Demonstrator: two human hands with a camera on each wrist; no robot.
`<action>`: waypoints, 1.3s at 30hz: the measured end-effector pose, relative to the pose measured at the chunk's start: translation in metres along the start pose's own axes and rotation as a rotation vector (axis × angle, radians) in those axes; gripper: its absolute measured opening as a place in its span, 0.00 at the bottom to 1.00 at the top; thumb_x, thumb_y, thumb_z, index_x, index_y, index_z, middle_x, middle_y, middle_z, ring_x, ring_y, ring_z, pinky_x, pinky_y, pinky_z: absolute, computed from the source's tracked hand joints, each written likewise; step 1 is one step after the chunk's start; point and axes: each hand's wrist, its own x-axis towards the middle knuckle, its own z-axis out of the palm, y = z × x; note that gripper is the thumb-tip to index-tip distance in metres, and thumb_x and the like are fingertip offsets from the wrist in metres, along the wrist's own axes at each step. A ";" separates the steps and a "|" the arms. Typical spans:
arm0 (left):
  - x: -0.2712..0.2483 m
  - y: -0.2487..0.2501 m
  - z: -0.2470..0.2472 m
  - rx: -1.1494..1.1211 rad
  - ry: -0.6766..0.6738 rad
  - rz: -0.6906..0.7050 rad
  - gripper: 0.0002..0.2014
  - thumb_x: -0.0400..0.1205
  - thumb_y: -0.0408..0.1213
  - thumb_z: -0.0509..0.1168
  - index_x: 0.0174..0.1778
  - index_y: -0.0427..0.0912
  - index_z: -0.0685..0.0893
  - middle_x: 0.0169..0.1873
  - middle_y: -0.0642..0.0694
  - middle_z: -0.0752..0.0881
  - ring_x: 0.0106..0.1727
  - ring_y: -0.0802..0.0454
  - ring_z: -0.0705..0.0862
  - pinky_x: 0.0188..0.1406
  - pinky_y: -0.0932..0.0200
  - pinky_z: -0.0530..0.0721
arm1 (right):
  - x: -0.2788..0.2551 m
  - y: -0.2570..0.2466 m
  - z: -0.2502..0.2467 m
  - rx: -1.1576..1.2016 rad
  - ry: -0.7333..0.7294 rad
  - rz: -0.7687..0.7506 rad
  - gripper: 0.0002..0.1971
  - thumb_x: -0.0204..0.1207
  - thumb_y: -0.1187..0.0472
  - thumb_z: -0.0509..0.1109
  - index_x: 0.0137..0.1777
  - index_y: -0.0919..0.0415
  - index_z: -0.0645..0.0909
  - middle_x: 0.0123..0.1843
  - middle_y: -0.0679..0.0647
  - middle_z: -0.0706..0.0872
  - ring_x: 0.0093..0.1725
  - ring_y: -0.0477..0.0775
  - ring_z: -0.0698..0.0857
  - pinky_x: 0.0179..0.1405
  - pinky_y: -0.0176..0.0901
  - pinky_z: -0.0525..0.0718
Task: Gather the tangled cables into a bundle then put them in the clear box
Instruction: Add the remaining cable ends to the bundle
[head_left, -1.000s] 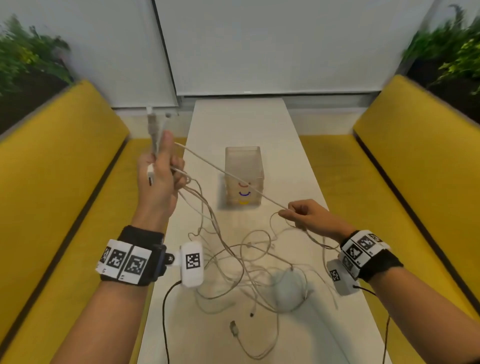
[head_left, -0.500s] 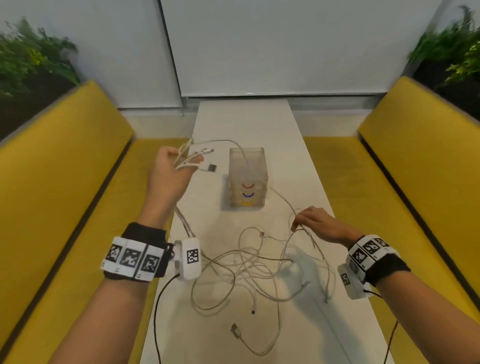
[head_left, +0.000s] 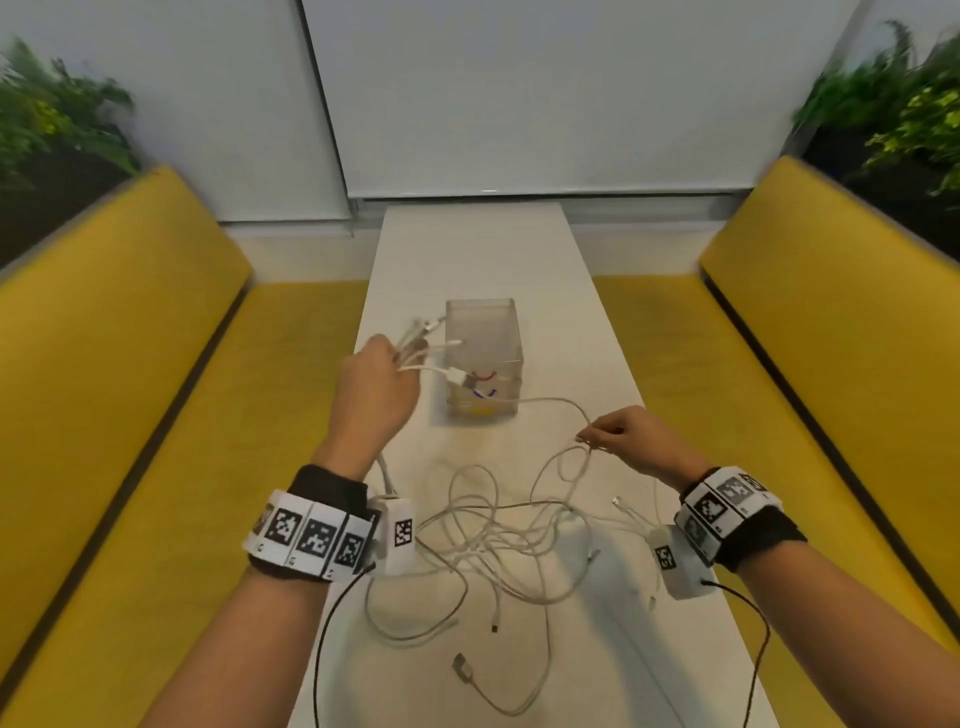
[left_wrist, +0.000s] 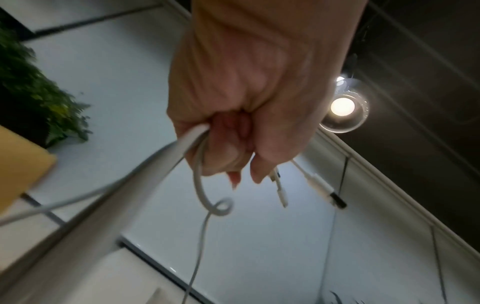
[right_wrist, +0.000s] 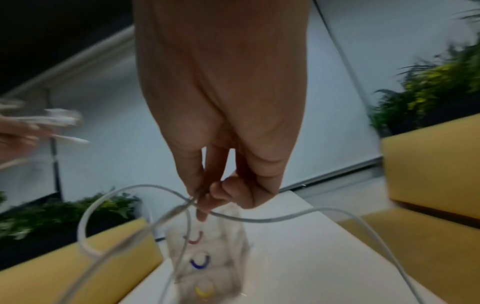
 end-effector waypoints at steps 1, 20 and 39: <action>0.003 -0.005 -0.007 -0.015 0.063 0.008 0.11 0.86 0.39 0.63 0.42 0.35 0.78 0.35 0.38 0.82 0.35 0.37 0.79 0.24 0.52 0.64 | -0.002 0.009 -0.002 0.026 0.003 0.049 0.10 0.80 0.57 0.71 0.44 0.60 0.92 0.45 0.51 0.93 0.39 0.51 0.87 0.35 0.44 0.82; -0.032 0.050 0.056 -0.736 -0.225 -0.146 0.09 0.82 0.34 0.68 0.38 0.47 0.90 0.20 0.56 0.80 0.20 0.58 0.70 0.20 0.62 0.68 | -0.028 -0.081 0.020 0.546 -0.170 -0.236 0.11 0.80 0.62 0.71 0.48 0.72 0.85 0.35 0.56 0.79 0.30 0.44 0.74 0.30 0.32 0.71; -0.017 0.040 -0.025 -1.037 -0.199 -0.063 0.18 0.87 0.29 0.62 0.37 0.48 0.92 0.25 0.46 0.69 0.21 0.56 0.58 0.19 0.59 0.55 | -0.030 -0.029 0.009 -0.340 -0.276 -0.090 0.18 0.75 0.48 0.75 0.63 0.40 0.78 0.60 0.51 0.80 0.63 0.53 0.79 0.63 0.53 0.81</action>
